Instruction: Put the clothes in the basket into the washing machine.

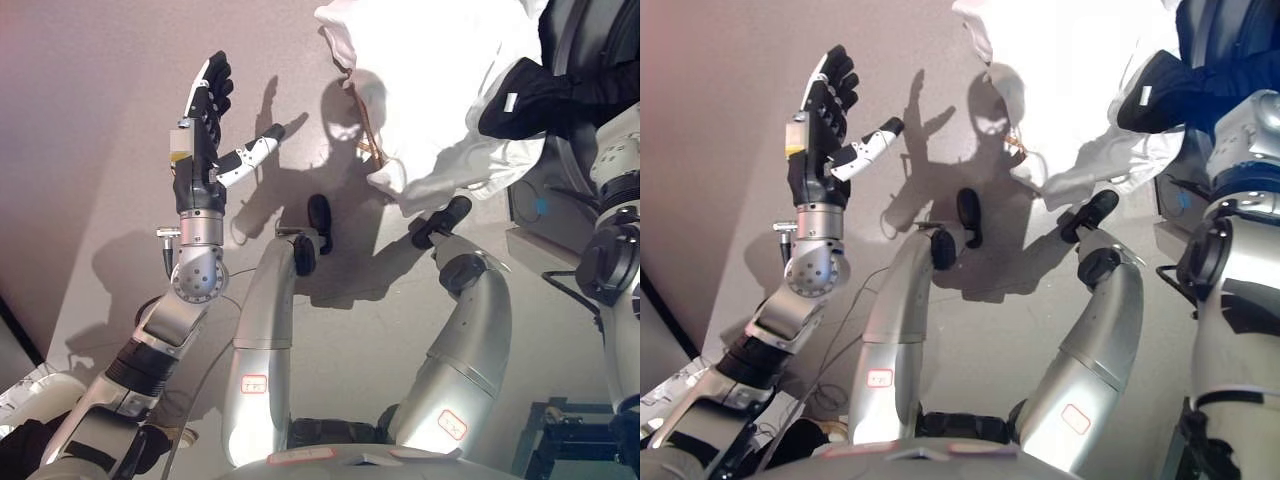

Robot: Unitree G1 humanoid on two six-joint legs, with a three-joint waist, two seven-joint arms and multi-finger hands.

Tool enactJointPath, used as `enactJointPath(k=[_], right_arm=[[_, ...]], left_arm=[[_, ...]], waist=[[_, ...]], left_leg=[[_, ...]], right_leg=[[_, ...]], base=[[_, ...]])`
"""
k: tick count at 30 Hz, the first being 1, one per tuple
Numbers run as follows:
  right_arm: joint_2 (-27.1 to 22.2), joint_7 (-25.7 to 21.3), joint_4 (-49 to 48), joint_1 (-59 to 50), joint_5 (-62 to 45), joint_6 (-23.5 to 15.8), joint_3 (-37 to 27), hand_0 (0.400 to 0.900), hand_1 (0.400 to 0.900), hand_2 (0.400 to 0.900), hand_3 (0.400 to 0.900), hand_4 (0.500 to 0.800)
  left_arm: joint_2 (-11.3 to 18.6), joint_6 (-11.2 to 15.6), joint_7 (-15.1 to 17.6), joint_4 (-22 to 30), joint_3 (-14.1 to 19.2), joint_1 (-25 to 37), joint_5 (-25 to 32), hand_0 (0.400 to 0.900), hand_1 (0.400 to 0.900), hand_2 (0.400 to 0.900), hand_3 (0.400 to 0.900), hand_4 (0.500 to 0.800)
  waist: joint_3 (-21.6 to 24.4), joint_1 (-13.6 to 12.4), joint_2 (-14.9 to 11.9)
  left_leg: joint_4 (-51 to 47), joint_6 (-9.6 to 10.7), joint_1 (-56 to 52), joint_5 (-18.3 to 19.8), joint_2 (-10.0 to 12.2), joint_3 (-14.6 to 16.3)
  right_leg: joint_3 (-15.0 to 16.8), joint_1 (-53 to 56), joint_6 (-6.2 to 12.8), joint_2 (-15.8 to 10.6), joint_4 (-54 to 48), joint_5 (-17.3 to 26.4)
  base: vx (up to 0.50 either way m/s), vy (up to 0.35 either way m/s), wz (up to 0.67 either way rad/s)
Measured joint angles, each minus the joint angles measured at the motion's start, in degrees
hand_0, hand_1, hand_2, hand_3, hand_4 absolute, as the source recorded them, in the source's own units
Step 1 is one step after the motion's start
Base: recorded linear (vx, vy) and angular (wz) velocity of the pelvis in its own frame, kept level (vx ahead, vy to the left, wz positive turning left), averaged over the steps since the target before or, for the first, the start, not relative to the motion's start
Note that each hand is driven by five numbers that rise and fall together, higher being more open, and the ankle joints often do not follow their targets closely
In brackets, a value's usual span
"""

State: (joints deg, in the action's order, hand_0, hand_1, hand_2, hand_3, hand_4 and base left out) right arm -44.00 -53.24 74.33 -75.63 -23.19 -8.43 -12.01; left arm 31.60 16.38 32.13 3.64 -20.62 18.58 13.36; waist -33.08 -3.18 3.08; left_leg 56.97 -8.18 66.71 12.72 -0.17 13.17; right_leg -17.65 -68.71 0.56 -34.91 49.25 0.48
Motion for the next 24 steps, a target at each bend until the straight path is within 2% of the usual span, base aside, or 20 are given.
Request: enactJointPath(k=[5,16,17,18,24], right_arm=[[-3.34,0.06,1.02,-1.91,-0.31,0.0,2.27,0.4,0.4,0.4,0.4,0.5],[-4.96,0.05,2.18,-5.49,1.16,0.12,6.46,0.4,0.4,0.4,0.4,0.5],[-4.98,0.1,2.17,-5.64,1.55,0.1,6.83,0.576,0.576,0.576,0.576,0.606],[-4.97,0.89,2.22,-5.6,1.67,0.1,7.21,0.9,0.9,0.9,0.9,0.8],[-4.95,6.32,2.26,-5.62,-0.48,-0.13,7.2,0.9,0.9,0.9,0.9,0.8]], left_arm=[[0.55,0.09,-1.68,0.01,-0.44,0.21,0.06,0.9,0.9,0.9,0.9,0.8],[1.04,0.31,-4.18,0.03,-1.49,0.63,0.22,0.9,0.9,0.9,0.9,0.8],[1.03,0.34,-4.36,0.02,-1.51,0.74,0.25,0.9,0.9,0.9,0.9,0.8],[1.04,0.34,-4.6,0.0,-1.62,0.88,0.36,0.9,0.9,0.9,0.9,0.8],[0.97,0.39,-5.25,-0.01,-1.68,1.43,1.27,0.9,0.9,0.9,0.9,0.8]], waist=[[0.61,-0.6,2.32],[0.62,-1.23,2.34],[0.62,-1.31,2.34],[0.62,-1.37,2.35],[0.62,-1.18,2.35]], left_leg=[[0.84,0.17,1.61,-0.11,-0.1,-0.55],[1.08,0.71,2.65,-0.47,-0.12,-0.64],[1.17,0.87,3.02,-0.59,-0.08,-0.7],[1.44,0.94,3.34,-0.63,-0.07,-0.84],[1.76,1.0,3.53,-0.65,0.04,-1.09]], right_leg=[[-0.09,-1.44,-0.15,-0.51,1.55,-0.79],[0.45,-3.24,-0.34,-0.73,2.97,-1.36],[0.5,-3.62,-0.29,-0.72,3.16,-1.4],[0.56,-3.86,-0.49,-0.73,3.51,-1.67],[0.54,-3.98,-0.99,-0.63,3.85,-2.08]], base=[[0.01,-0.038,0.09],[0.01,-0.022,0.04],[0.01,-0.03,-0.01],[0.0,-0.021,-0.03],[0.0,-0.006,-0.04]])
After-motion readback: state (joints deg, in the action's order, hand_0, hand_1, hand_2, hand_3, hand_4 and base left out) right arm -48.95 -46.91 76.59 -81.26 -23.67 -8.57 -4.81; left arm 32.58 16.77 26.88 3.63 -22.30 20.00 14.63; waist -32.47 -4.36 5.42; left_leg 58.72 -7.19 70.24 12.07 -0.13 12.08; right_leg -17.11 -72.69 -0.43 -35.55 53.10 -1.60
